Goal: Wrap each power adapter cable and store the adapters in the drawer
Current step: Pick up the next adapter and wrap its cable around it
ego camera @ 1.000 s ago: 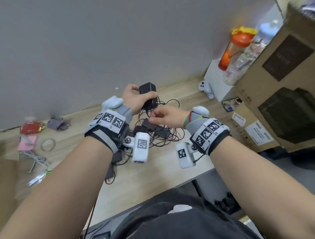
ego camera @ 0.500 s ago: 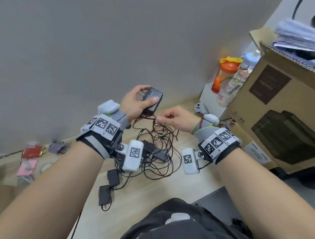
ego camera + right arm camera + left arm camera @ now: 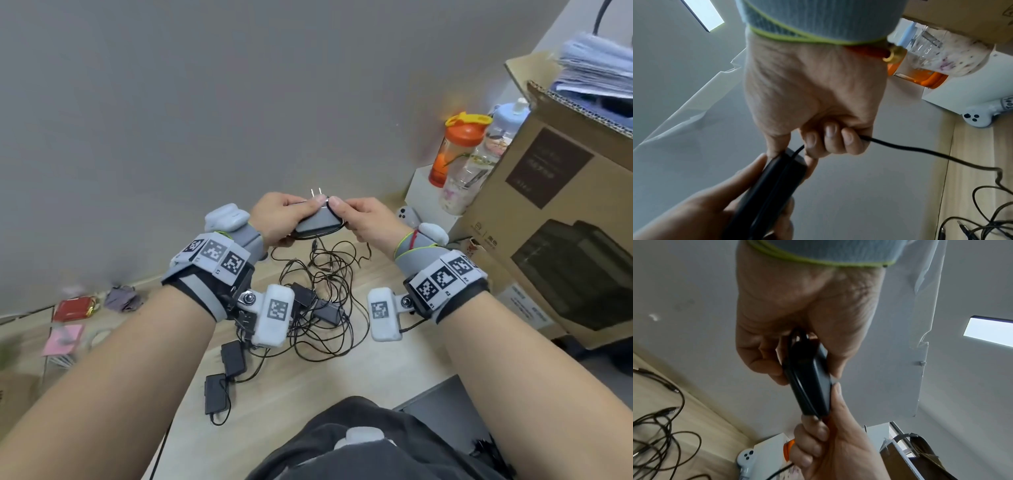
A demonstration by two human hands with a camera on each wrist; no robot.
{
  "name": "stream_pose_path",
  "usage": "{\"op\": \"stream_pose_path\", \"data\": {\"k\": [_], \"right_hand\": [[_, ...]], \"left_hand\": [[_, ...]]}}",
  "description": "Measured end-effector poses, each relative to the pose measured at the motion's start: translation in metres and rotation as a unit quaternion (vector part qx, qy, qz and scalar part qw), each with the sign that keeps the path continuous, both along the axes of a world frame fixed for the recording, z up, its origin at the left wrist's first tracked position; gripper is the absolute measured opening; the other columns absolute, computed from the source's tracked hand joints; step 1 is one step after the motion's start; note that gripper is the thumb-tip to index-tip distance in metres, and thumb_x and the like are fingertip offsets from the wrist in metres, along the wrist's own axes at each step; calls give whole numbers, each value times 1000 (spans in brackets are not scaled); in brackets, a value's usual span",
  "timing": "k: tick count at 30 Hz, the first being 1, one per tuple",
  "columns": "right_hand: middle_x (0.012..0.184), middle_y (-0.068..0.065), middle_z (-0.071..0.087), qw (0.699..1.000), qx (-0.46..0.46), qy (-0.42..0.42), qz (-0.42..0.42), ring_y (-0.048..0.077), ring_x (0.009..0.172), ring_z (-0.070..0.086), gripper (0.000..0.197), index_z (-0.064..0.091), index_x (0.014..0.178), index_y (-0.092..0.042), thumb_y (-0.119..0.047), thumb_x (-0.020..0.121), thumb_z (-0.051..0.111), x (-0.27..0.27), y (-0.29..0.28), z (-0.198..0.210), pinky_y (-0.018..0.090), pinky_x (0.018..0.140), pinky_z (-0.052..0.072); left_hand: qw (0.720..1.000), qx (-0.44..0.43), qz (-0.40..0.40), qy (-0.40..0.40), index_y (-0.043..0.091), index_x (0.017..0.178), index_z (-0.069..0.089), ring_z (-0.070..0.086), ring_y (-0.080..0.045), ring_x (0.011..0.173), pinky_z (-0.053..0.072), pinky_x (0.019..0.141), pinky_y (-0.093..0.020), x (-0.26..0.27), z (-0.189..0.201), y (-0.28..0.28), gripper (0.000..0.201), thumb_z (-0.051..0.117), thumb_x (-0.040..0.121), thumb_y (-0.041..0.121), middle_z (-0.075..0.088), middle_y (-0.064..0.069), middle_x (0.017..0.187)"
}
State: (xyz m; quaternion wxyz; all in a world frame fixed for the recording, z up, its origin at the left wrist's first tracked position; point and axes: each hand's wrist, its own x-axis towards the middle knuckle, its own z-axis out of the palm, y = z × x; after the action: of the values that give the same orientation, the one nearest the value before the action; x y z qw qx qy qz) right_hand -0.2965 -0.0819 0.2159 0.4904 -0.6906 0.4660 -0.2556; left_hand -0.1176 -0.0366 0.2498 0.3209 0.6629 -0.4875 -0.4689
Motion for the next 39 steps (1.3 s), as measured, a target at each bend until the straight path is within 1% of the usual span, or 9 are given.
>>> {"op": "stream_pose_path", "data": {"k": [4,6,9,12,14,19,22,25,39], "right_hand": [[75,3,48,997,-57,42,-11,13,68,42,61,63,100,6,-52,99,45,10,4,0,31,63,32],[68,0,44,998,-52,38,-20,10,61,39,57,62,93,6,-48,100,44,10,6,1,29,59,31],[49,-16,33,1000,-27,-8,-8,1,42,30,41,56,71,-17,-36,104,42,5,10,7,14,45,27],[40,-17,29,1000,-24,3,16,3,38,28,38,67,81,-12,-32,104,44,-3,16,12,14,43,26],[36,-15,26,999,-32,24,32,6,35,26,37,71,93,0,-29,102,50,-9,17,13,13,39,24],[55,-4,35,998,-53,29,30,11,50,24,23,75,81,-15,-33,92,66,-24,10,12,21,47,21],[50,-11,37,998,-65,13,3,5,46,25,20,75,82,-12,-29,90,69,-27,2,18,15,46,22],[64,4,48,996,-87,-10,-14,11,59,36,16,71,74,-19,-28,86,75,-22,-7,25,22,55,30],[67,3,55,992,-115,-50,19,11,64,44,17,67,72,-20,-25,87,74,-12,-17,41,24,65,39]], "left_hand": [[990,59,82,96,6,102,71,73,-25,69,58,53,-25,-14,-1,2,60,65,82,62,69,-13,94],[989,67,77,110,9,98,71,68,-21,58,50,44,-19,-15,-1,3,57,69,79,62,66,-8,87],[990,50,75,106,15,90,74,49,-14,47,36,36,-15,-8,2,1,47,77,73,58,63,-2,78],[992,35,85,83,16,85,73,45,-12,44,32,34,-15,-1,3,-1,43,82,69,55,61,-3,76],[994,22,88,57,14,88,74,45,-12,44,34,36,-15,1,4,-2,45,83,68,54,61,-3,74],[996,-12,84,-7,17,85,76,46,-13,45,41,44,-19,9,5,-3,40,86,66,51,62,1,67],[996,-28,53,-71,19,76,73,47,-18,49,44,51,-24,12,3,-4,39,87,62,53,61,-1,64],[994,-27,18,-108,20,78,73,50,-19,52,47,59,-31,7,1,-2,42,87,60,55,63,0,64],[987,-71,-74,-128,25,77,74,50,-11,45,44,55,-27,-10,19,3,40,86,57,58,64,9,57]]}}
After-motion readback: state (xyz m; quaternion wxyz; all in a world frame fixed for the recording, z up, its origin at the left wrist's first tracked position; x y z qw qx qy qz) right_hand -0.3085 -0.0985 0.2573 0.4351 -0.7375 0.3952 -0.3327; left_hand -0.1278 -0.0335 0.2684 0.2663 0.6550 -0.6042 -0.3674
